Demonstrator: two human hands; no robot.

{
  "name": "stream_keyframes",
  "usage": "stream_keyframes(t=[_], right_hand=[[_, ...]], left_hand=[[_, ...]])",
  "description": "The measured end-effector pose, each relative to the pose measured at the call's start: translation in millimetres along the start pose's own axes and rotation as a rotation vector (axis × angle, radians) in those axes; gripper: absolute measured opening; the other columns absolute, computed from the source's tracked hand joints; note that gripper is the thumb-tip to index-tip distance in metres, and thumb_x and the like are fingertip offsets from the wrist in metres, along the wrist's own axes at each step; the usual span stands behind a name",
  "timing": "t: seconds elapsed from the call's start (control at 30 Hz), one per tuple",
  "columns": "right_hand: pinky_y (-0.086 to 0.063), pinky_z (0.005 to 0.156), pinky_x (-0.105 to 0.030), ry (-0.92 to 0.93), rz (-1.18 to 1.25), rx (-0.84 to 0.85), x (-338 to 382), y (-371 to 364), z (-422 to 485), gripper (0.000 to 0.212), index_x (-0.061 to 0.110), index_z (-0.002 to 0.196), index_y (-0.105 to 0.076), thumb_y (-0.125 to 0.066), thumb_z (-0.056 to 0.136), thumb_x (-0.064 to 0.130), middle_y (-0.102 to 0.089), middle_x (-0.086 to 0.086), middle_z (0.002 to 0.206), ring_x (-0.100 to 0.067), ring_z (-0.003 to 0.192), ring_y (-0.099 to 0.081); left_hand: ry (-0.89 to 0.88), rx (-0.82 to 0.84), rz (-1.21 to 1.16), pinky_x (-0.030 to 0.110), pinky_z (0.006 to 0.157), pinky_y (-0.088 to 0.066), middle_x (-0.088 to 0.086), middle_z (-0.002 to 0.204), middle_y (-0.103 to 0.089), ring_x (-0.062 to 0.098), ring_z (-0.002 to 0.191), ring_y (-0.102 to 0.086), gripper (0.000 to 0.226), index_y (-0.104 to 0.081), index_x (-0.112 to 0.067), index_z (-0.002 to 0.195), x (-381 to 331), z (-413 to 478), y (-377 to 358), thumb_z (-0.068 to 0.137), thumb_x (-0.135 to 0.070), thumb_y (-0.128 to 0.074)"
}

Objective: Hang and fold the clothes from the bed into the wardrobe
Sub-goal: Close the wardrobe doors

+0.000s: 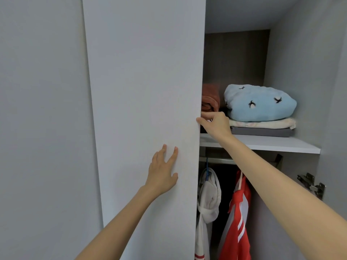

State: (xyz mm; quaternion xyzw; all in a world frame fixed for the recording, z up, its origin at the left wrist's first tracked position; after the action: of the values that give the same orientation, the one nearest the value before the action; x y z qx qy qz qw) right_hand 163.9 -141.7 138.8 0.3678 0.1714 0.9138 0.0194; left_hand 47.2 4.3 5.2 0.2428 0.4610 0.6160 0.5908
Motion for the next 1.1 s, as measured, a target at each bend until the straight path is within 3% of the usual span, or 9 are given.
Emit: stream_keyframes(t=[0.07,0.23,0.4,0.57,0.8,0.9,1.0,1.1], right_hand=[[-0.041,0.086,-0.020,-0.018,-0.014,0.013,-1,-1,2,0.026,0.019,0.116,-0.071,-0.065,0.091,0.021,-0.069,0.005,0.117,-0.012,0.111,-0.060],[-0.043,0.089,-0.028,-0.039,-0.062,0.001,0,-2,5,0.025,0.022,0.115,-0.072,-0.062,0.092,0.022,-0.071,0.003,0.114,-0.018,0.109,-0.060],[-0.055,0.083,-0.049,-0.100,-0.061,0.025,9,-2,1,0.023,0.015,0.110,-0.071,-0.057,0.092,0.017,-0.071,-0.008,0.105,-0.032,0.087,-0.066],[-0.042,0.087,-0.026,-0.075,-0.093,0.017,24,14,-19,0.031,0.018,0.123,-0.061,-0.059,0.092,0.018,-0.065,0.000,0.116,-0.013,0.105,-0.057],[-0.039,0.073,-0.015,-0.011,-0.132,-0.053,69,65,-90,0.027,0.020,0.119,-0.061,-0.057,0.093,0.016,-0.064,0.009,0.104,-0.002,0.088,-0.056],[-0.043,0.077,-0.019,-0.024,-0.137,-0.092,86,92,-128,0.027,0.019,0.118,-0.063,-0.058,0.092,0.016,-0.065,0.008,0.104,-0.009,0.091,-0.059],[-0.041,0.081,-0.014,-0.030,-0.184,-0.116,103,122,-168,0.025,0.019,0.118,-0.062,-0.058,0.093,0.016,-0.066,0.008,0.103,-0.006,0.095,-0.058],[-0.040,0.068,-0.005,-0.030,-0.252,-0.151,117,151,-203,0.025,0.023,0.117,-0.061,-0.057,0.094,0.018,-0.064,0.012,0.100,0.000,0.078,-0.057]], left_hand=[[0.015,0.026,0.017,0.046,0.117,-0.021,0.004,0.159,0.020,0.029,0.147,0.007,0.084,0.010,-0.034,0.152,-2,3,1,0.095,-0.032,-0.051],[0.044,0.068,0.004,0.049,0.115,-0.023,0.003,0.159,0.020,0.026,0.148,0.007,0.081,0.008,-0.034,0.152,-6,6,6,0.096,-0.030,-0.050],[0.054,0.074,-0.067,0.049,0.116,-0.022,-0.003,0.161,0.013,0.023,0.148,0.004,0.075,0.003,-0.034,0.153,-8,1,16,0.097,-0.027,-0.047],[0.045,-0.005,-0.151,0.044,0.116,-0.023,0.000,0.161,-0.009,0.024,0.147,-0.008,0.068,-0.007,-0.031,0.154,-16,-15,37,0.098,-0.029,-0.046],[-0.089,-0.051,-0.298,0.036,0.112,-0.030,0.001,0.154,-0.032,0.021,0.141,-0.028,0.062,-0.018,-0.026,0.153,-60,-64,70,0.098,-0.028,-0.047],[-0.145,-0.042,-0.390,0.033,0.109,-0.031,0.002,0.150,-0.038,0.021,0.138,-0.033,0.060,-0.024,-0.025,0.152,-84,-91,81,0.097,-0.027,-0.049],[-0.196,-0.016,-0.447,0.022,0.097,-0.031,0.005,0.144,-0.045,0.019,0.131,-0.043,0.059,-0.027,-0.025,0.151,-114,-119,86,0.097,-0.024,-0.050],[-0.255,0.024,-0.483,0.026,0.103,-0.034,0.004,0.145,-0.045,0.019,0.131,-0.044,0.059,-0.027,-0.025,0.150,-144,-143,85,0.096,-0.025,-0.052]])
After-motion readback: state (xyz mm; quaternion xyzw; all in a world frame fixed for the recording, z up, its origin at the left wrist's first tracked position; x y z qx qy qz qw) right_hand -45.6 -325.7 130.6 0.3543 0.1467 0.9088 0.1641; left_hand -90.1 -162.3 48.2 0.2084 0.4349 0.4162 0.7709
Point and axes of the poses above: each hand's wrist, its own z-axis towards the middle knuckle, its own y-axis out of the back of the hand, x = y × z, the point moved 4 cm from there along z, towards the middle knuckle
